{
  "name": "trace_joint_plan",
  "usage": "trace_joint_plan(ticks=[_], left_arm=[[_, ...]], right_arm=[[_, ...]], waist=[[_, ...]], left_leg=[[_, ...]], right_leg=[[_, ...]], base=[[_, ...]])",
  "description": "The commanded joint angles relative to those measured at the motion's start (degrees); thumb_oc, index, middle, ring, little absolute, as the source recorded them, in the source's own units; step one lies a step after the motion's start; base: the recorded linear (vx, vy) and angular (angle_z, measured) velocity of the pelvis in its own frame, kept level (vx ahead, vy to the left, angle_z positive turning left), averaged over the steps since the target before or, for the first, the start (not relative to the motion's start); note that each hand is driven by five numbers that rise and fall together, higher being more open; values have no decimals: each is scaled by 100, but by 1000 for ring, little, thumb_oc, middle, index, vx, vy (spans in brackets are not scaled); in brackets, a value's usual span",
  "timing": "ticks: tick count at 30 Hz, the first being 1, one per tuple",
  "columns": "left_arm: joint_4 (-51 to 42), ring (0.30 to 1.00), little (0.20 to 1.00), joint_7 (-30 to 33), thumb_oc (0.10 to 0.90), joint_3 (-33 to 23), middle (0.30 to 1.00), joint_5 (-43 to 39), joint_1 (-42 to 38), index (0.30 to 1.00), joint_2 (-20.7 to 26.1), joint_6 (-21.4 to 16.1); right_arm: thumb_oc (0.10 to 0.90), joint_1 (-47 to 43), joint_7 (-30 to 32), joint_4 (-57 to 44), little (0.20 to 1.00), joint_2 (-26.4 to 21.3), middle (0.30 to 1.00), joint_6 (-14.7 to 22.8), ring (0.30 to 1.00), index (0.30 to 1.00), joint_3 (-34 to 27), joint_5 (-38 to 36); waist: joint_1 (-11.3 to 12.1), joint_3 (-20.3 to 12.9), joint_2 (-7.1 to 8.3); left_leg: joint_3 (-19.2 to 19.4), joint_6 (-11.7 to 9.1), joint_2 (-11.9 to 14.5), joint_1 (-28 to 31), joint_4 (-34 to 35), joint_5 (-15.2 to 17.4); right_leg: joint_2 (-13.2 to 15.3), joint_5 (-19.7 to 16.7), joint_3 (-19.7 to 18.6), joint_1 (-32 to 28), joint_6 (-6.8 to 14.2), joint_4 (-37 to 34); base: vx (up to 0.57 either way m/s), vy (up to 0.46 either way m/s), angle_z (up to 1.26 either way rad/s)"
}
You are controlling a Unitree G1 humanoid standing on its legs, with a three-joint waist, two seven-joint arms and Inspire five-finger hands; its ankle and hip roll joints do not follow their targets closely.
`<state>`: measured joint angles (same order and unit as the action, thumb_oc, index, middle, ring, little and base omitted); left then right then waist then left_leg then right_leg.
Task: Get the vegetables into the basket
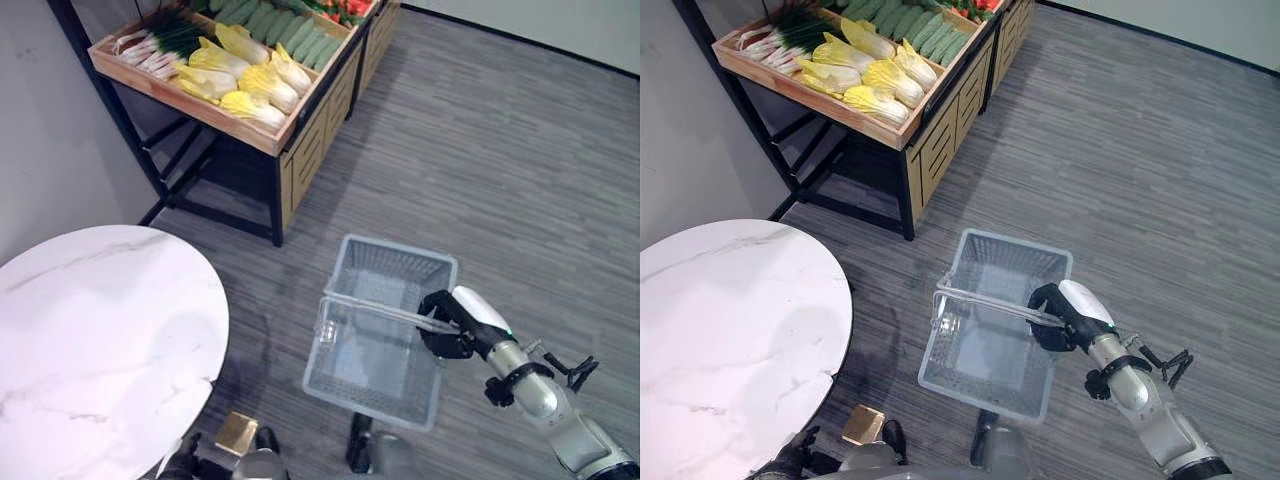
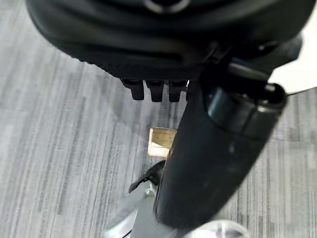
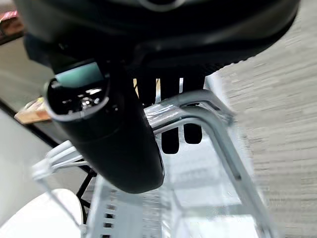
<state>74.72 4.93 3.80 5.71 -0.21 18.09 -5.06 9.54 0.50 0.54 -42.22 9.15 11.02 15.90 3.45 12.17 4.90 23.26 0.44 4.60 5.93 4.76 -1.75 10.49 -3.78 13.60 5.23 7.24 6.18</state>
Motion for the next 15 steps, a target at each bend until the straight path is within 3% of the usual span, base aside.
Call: trace_joint_plan(ticks=[1, 9, 15], left_arm=[[278, 1000, 1000, 17, 900, -78, 1000, 90, -52, 1000, -84, 12], [184, 1000, 1000, -51, 900, 79, 1000, 87, -73, 1000, -222, 5], [138, 1000, 1000, -10, 900, 219, 1000, 60, -182, 1000, -251, 32]], right_arm=[[400, -736, 488, -775, 300, -249, 300, 456, 300, 300, -549, -116], [400, -484, 443, -629, 300, -380, 300, 429, 300, 300, -680, -57], [400, -345, 583, -54, 300, -443, 300, 372, 300, 300, -819, -9]], waist=[[117, -174, -48], [65, -175, -147], [-36, -115, -307]], left_leg=[[-270, -178, -72, -168, -44, 24], [-243, -414, 237, -33, -58, -126], [-381, -681, 660, -187, -483, -256]], right_leg=[[236, -404, -268, -47, 231, -171], [-55, -245, -226, -231, 89, -338], [-399, 79, -193, -267, -166, -144]], base=[[44, -100, -19], [72, -154, -12], [66, -235, 3]])
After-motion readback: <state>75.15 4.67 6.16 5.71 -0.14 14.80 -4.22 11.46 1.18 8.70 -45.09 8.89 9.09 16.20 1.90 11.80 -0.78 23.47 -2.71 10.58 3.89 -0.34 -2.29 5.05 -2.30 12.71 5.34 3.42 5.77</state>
